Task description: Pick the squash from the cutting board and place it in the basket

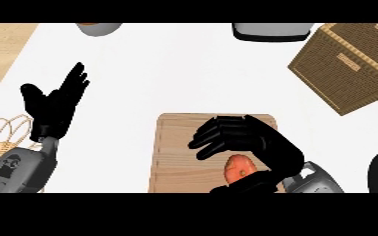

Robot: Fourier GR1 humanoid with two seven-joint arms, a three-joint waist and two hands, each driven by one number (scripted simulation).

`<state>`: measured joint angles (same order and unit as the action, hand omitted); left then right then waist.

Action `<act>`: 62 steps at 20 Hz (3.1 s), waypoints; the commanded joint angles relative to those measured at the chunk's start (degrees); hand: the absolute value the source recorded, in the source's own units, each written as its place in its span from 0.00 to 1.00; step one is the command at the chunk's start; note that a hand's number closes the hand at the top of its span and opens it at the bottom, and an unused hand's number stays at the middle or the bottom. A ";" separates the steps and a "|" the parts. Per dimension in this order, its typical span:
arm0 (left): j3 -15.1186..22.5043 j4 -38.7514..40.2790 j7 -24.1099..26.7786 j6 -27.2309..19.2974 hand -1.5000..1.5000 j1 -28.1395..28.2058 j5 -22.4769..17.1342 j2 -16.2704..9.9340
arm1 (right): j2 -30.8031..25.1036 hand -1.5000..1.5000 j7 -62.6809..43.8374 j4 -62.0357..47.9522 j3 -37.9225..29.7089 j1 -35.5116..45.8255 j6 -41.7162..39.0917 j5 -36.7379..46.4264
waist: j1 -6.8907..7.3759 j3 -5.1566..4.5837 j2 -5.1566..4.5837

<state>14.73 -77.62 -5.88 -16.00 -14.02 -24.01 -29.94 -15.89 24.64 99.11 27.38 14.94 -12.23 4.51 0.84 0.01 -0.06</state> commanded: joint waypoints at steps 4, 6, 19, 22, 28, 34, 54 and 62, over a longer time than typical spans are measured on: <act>-3.85 4.57 2.97 4.50 0.50 1.56 -0.06 -0.85 | 7.44 0.00 -15.56 13.22 13.31 -7.74 9.45 14.53 | -1.36 -0.08 0.26; -3.34 1.19 -1.45 2.59 0.50 0.29 0.15 -1.23 | 6.44 0.00 -27.25 19.40 13.11 -5.65 6.19 14.69 | -1.42 -0.09 0.43; -3.80 0.08 -0.70 2.33 0.50 1.87 0.96 -1.32 | -7.13 0.00 -68.04 25.51 -5.95 18.29 -20.51 13.69 | -1.09 -0.26 0.50; -5.30 -0.76 -1.94 5.29 0.50 2.90 -0.88 -3.42 | -8.96 0.00 -72.76 24.45 -6.58 19.87 -28.85 4.16 | -0.84 -0.19 0.61; -5.05 2.64 -0.63 5.01 0.50 1.36 1.19 -0.54 | -14.77 0.00 -78.08 22.49 -15.22 21.79 -36.35 -16.56 | -1.59 -0.12 0.29; -5.18 -2.61 -1.49 4.61 0.50 4.56 2.90 1.06 | -22.15 0.00 -70.04 24.22 -27.32 11.83 -36.87 -28.09 | -1.20 0.01 0.22; -11.71 -0.16 -5.04 9.63 0.50 0.53 5.87 2.09 | 2.04 0.00 -25.23 15.91 -17.80 -11.33 -25.62 23.79 | -0.58 0.06 -0.05; -10.74 -2.82 -7.16 7.78 0.50 2.22 9.66 6.05 | 4.60 0.00 -20.17 3.63 -8.56 -13.76 -16.17 35.89 | -0.63 0.02 0.07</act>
<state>3.38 -78.17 -10.51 -6.92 -12.35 -15.92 -25.17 -11.27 1.02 108.81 15.36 2.05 -32.34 34.35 0.16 0.03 -0.03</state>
